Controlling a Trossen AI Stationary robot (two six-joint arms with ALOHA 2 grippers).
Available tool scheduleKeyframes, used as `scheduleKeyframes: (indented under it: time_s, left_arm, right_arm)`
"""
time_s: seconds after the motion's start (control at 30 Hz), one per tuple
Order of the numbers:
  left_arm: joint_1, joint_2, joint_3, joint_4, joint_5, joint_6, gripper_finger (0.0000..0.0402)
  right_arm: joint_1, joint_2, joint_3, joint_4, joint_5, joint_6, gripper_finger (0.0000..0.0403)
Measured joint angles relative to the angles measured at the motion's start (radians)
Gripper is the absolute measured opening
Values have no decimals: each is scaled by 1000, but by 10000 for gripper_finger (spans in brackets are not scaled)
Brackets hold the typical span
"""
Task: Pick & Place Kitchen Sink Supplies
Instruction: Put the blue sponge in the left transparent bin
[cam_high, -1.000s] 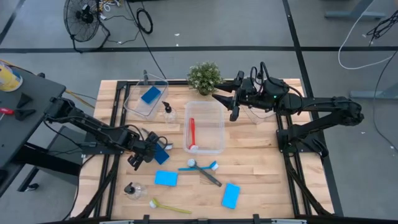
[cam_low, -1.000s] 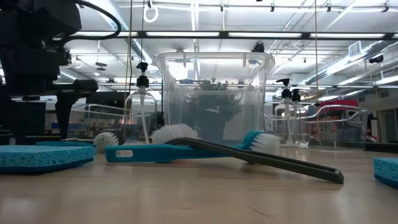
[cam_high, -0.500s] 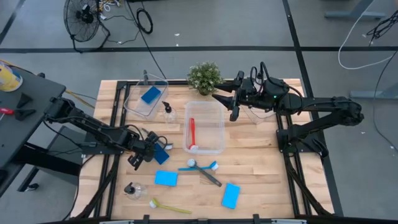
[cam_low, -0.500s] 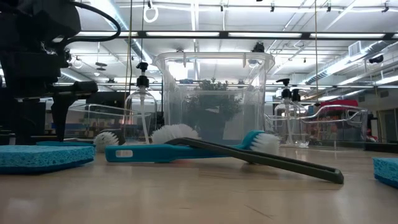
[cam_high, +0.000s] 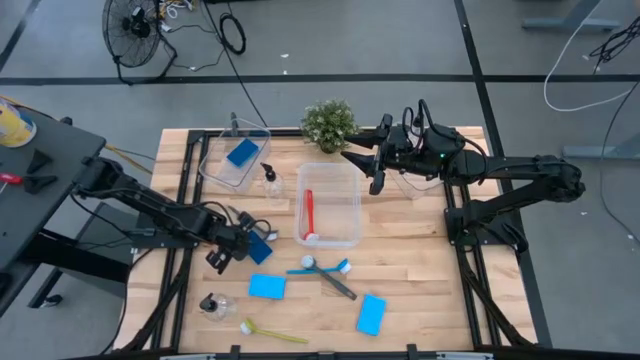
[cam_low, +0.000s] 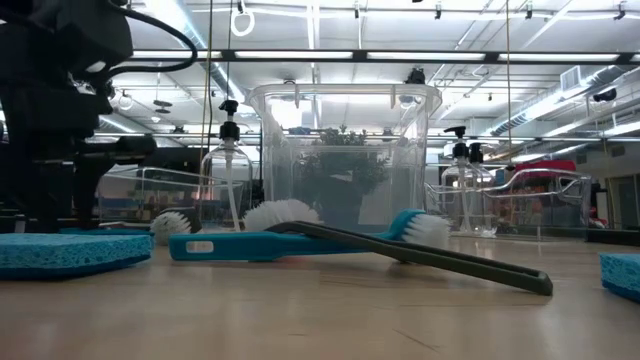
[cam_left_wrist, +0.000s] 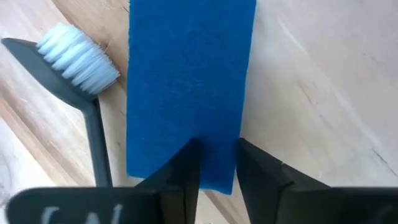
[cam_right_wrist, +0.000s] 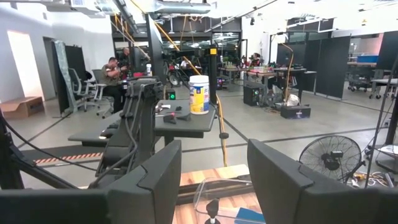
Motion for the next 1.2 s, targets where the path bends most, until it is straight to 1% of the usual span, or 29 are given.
scheduleKeyframes:
  time_s: [0.2,0.27,0.4,0.57,0.73,1.13,1.2]
  left_arm:
    - [0,11,1,1,7,-13,45]
    - [0,11,1,1,9,-13,30]
    - [0,12,0,2,10,-13,7]
    - [0,13,9,-5,11,-14,5]
    - [0,15,47,-18,17,-14,4]
    - [0,14,204,-218,13,-14,1]
    - [0,14,228,-257,13,-35,1]
  right_arm:
    - [0,0,0,0,1,0,185]
    - [0,0,0,0,18,0,185]
    - [0,0,0,0,30,0,185]
    - [0,0,0,0,30,0,185]
    - [0,0,0,0,31,0,185]
    - [0,0,0,0,31,0,185]
    - [0,0,0,0,31,0,185]
